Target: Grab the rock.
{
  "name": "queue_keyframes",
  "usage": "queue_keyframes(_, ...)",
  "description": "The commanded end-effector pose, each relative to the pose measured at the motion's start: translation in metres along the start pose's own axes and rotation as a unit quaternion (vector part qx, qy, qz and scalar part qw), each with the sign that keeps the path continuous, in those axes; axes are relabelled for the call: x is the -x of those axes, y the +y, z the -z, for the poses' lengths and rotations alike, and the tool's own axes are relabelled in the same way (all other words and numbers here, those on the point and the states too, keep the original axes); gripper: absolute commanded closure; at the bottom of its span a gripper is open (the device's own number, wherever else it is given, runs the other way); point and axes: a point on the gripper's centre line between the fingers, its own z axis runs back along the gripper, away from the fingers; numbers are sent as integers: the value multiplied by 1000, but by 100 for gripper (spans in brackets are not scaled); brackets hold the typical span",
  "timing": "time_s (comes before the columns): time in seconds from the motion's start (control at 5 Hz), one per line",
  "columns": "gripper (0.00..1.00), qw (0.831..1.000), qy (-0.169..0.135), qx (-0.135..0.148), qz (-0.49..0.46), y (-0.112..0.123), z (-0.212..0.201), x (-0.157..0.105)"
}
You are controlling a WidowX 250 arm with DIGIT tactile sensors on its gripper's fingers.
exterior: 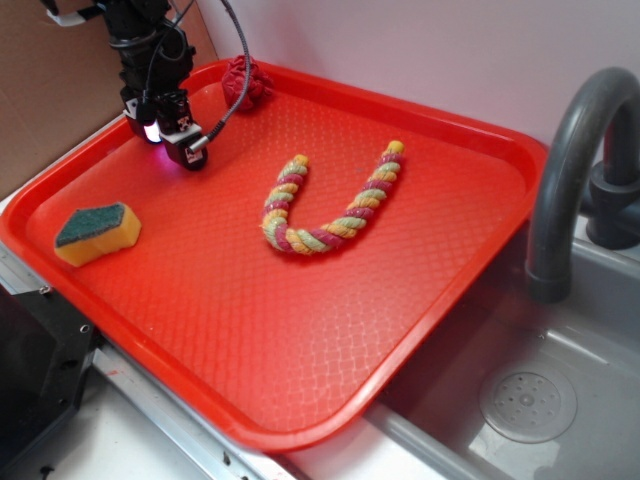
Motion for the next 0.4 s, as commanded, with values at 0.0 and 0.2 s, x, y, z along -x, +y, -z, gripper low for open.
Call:
queue_keyframes(0.0,100,1000,-6,5,-3,10,4,-13)
queue_keyframes(0.2,100,1000,-3,5,8,6,5,-14)
